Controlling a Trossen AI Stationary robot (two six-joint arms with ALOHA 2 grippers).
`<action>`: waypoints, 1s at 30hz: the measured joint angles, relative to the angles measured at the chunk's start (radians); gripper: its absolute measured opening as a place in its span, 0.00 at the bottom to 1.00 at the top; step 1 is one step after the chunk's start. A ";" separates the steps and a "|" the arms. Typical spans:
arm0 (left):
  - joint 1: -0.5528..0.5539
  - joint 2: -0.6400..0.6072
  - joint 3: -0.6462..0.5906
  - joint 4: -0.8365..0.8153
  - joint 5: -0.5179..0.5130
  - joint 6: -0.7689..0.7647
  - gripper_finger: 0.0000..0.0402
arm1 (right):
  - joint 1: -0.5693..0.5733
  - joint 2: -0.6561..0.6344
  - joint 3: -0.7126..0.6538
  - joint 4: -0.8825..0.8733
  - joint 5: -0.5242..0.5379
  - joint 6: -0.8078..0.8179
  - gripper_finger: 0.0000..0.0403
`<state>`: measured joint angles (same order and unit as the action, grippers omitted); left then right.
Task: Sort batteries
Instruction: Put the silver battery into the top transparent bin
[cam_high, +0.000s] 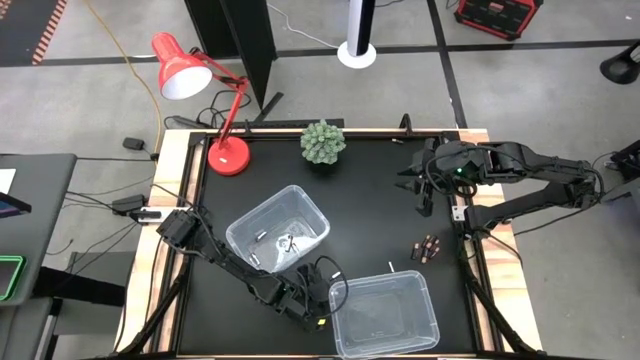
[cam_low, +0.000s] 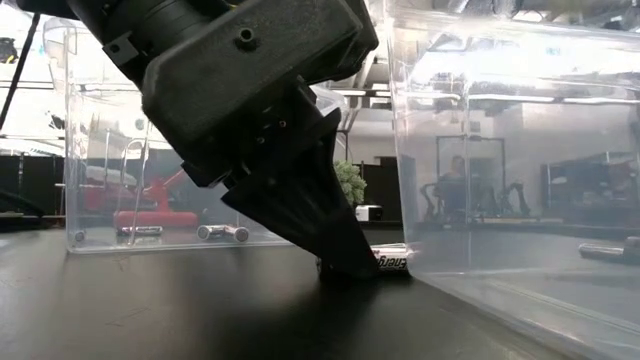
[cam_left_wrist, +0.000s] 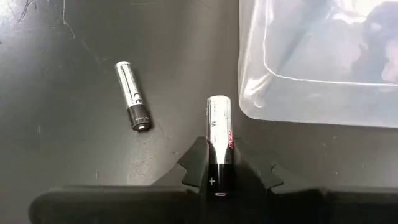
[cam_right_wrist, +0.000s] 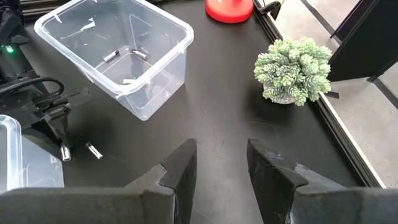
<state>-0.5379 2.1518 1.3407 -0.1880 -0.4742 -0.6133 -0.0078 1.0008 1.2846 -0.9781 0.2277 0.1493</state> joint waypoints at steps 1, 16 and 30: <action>0.000 -0.002 0.000 -0.002 0.001 0.007 0.11 | 0.000 0.000 0.000 0.000 0.000 0.000 0.39; -0.028 -0.105 -0.006 -0.161 0.046 0.007 0.11 | 0.000 0.000 0.000 0.000 0.002 0.000 0.39; -0.050 -0.199 -0.004 -0.268 0.071 0.022 0.11 | 0.002 0.000 0.000 -0.001 0.002 0.000 0.39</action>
<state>-0.5876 1.9531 1.3369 -0.4556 -0.4030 -0.5910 -0.0063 1.0008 1.2846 -0.9787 0.2302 0.1490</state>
